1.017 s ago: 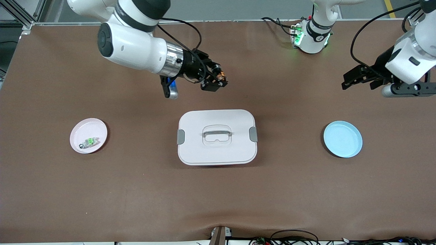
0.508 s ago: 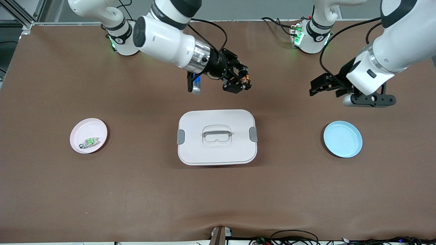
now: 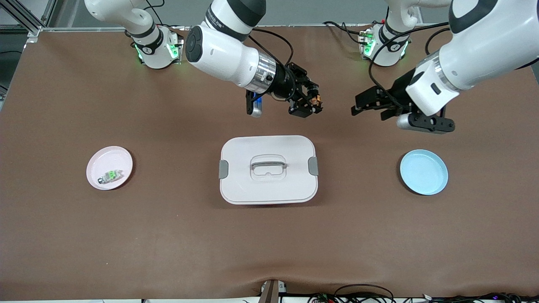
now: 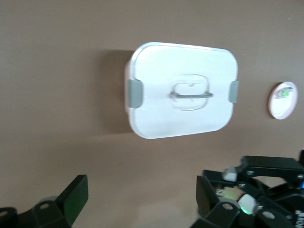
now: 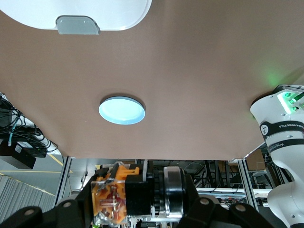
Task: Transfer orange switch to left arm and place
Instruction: 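Close the left gripper on the switch held by the right gripper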
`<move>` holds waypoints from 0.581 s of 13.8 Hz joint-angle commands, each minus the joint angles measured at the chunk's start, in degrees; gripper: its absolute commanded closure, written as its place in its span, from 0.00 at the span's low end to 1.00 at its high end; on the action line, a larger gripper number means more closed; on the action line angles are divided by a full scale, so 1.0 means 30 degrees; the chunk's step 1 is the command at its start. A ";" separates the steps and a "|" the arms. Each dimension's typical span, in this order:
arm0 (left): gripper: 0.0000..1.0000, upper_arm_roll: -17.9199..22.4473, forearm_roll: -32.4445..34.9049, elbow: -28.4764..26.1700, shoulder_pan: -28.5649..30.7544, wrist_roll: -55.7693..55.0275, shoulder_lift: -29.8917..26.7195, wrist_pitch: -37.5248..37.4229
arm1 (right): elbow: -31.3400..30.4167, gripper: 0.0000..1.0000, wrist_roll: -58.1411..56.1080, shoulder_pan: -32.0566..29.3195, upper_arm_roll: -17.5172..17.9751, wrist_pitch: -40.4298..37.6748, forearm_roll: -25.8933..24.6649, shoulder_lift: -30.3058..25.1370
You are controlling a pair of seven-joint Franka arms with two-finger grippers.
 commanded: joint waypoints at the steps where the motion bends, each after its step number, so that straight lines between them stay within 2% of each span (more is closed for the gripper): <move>1: 0.00 -0.0669 -0.1392 -0.1232 -0.0035 0.0093 -0.0111 0.1908 | 0.0604 0.64 0.0364 0.0226 -0.0230 -0.0012 0.0255 0.0289; 4: 0.00 -0.1375 -0.2944 -0.2757 -0.0006 0.0094 -0.0550 0.3291 | 0.0604 0.64 0.0364 0.0226 -0.0230 -0.0012 0.0255 0.0290; 8: 0.00 -0.1844 -0.3096 -0.4046 -0.0006 0.0094 -0.1486 0.3323 | 0.0604 0.64 0.0306 0.0226 -0.0230 -0.0012 0.0226 0.0319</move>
